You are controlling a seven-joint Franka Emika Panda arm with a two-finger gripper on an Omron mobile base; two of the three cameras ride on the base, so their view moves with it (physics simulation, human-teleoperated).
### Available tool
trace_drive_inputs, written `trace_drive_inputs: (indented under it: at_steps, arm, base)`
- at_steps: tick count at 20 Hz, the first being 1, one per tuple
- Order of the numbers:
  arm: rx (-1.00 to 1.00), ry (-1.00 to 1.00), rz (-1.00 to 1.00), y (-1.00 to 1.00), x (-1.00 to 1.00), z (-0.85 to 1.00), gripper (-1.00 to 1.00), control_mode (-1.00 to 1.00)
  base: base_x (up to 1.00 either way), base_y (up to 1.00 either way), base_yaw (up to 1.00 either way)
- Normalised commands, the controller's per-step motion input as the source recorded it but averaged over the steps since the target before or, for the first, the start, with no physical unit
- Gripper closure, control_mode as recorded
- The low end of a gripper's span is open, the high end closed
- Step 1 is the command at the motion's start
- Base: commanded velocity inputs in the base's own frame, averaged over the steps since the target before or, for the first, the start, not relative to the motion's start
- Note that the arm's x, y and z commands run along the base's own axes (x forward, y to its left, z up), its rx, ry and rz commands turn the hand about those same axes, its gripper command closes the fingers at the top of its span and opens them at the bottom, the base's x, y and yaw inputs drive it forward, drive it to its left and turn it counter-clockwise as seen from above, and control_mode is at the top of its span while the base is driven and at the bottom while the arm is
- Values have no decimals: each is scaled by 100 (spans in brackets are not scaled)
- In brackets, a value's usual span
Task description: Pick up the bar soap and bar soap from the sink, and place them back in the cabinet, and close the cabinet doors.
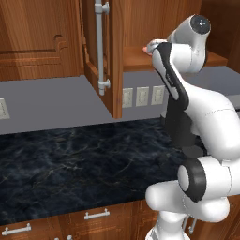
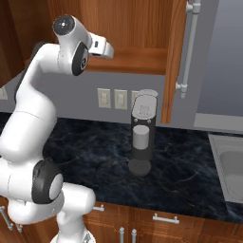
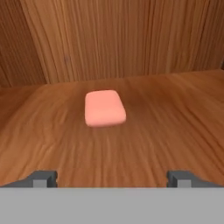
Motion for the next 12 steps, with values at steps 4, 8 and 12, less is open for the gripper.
trace_drive_inputs:
  at_steps: [4,8,12]
  arm:
    - [0,11,0,0,-91,11,-100,-100]
    - [5,20,0,0,-99,4,-100,-100]
    - [0,20,0,0,-100,0,-100,-100]
  base:
    - [0,0,0]
    - [0,0,0]
    - [0,0,0]
